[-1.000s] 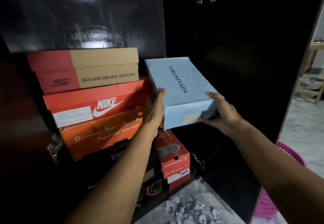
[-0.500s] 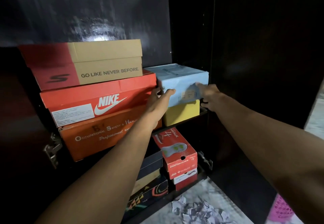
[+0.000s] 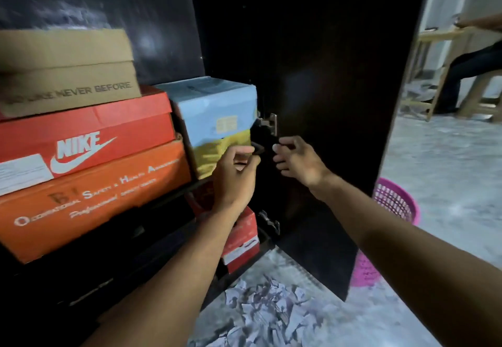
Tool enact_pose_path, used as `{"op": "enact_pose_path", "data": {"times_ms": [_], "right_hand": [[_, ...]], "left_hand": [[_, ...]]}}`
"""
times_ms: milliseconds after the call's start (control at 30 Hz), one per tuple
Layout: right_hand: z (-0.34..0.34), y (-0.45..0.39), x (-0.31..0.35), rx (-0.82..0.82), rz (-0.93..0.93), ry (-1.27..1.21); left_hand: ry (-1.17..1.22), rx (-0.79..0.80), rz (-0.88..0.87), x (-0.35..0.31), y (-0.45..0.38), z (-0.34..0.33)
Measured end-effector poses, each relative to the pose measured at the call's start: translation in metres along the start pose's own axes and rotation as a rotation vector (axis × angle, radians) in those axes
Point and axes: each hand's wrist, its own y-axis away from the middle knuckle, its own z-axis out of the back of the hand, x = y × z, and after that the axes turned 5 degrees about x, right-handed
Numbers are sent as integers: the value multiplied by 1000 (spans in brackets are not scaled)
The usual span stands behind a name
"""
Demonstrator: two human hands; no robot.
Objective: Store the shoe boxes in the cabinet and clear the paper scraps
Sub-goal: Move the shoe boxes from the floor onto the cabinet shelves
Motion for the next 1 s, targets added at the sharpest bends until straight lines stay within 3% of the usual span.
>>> {"op": "enact_pose_path", "data": {"times_ms": [167, 300, 600, 733, 867, 1000], "right_hand": [[71, 93, -43, 79, -18, 71], [146, 160, -96, -26, -92, 70], [310, 344, -233, -564, -400, 105], [378, 450, -295, -877, -631, 239], [413, 540, -347, -1196, -907, 238], [419, 589, -406, -1214, -1108, 229]], "left_hand": [[-17, 281, 33, 10, 56, -76], [-8, 504, 77, 23, 111, -150], [41, 997, 245, 53, 263, -341], [32, 1307, 438, 55, 359, -423], [-1, 1544, 521, 55, 445, -482], [-108, 1705, 571, 71, 521, -523]]}}
